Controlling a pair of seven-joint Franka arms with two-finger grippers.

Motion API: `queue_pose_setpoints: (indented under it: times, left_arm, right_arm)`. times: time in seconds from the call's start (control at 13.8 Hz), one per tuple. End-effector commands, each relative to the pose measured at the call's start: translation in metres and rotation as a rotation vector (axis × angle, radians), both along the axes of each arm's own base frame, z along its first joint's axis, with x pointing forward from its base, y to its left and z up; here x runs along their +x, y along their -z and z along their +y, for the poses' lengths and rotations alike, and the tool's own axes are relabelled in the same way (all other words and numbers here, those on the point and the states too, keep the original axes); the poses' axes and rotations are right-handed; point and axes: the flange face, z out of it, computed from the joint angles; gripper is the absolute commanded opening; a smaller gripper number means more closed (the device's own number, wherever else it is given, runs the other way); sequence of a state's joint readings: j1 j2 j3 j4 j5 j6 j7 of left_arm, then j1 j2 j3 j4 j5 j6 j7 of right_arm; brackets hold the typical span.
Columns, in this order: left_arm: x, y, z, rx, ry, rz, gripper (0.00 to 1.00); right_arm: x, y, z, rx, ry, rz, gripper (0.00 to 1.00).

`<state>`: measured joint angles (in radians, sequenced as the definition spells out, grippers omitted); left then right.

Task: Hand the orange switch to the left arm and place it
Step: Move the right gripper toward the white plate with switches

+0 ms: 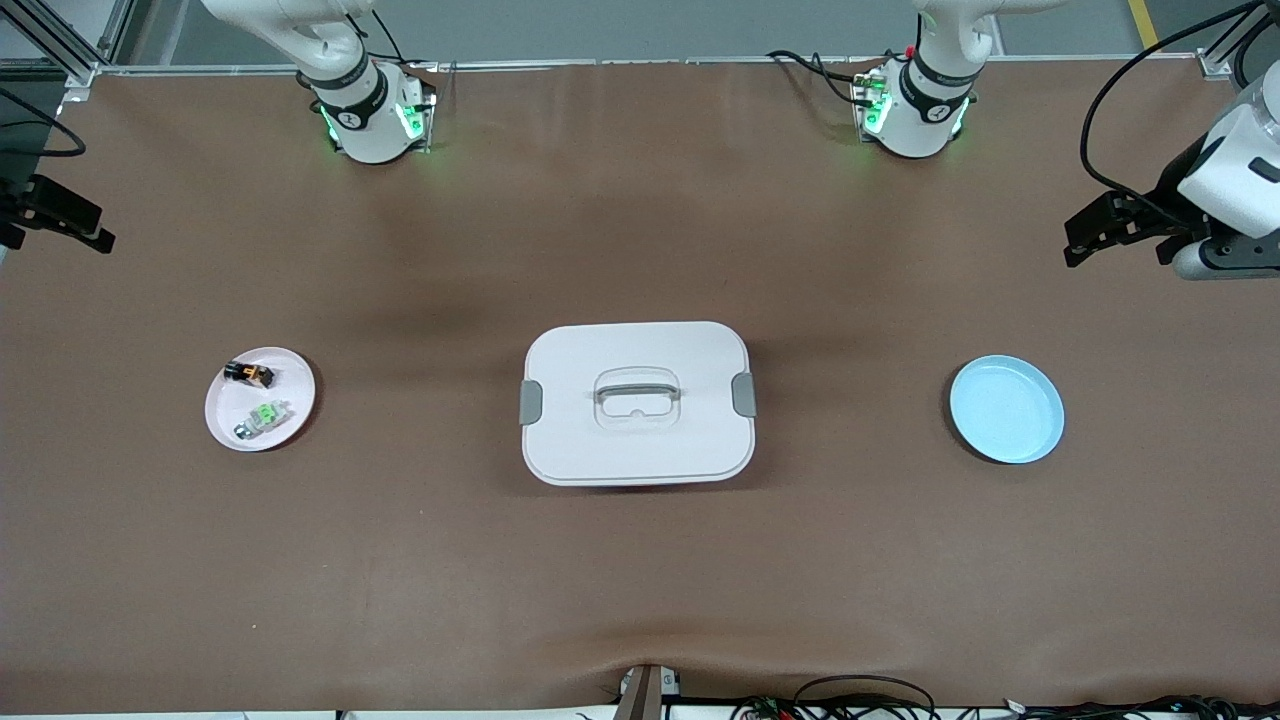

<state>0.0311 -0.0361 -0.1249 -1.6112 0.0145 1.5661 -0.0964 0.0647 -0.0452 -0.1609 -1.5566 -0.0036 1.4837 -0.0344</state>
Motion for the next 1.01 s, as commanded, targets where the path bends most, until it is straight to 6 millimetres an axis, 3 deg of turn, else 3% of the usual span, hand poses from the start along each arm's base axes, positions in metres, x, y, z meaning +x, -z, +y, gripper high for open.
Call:
queue_pose_setpoints:
  times: [0.0,0.58,0.94]
  left_arm:
    - [-0.001,-0.004,0.001,0.008,0.008,0.013,1.0]
    - [0.01,-0.006,0.009,-0.009,-0.015,0.014,1.0]
    - [0.008,0.0,0.001,0.005,0.0,0.033,1.0]
  right_arm:
    - [-0.001,-0.006,-0.001,-0.004,-0.008,-0.001,1.0]
    - [-0.002,-0.006,-0.001,-0.004,-0.006,-0.003,1.0]
    - [-0.002,-0.006,-0.003,-0.005,-0.005,-0.003,1.0]
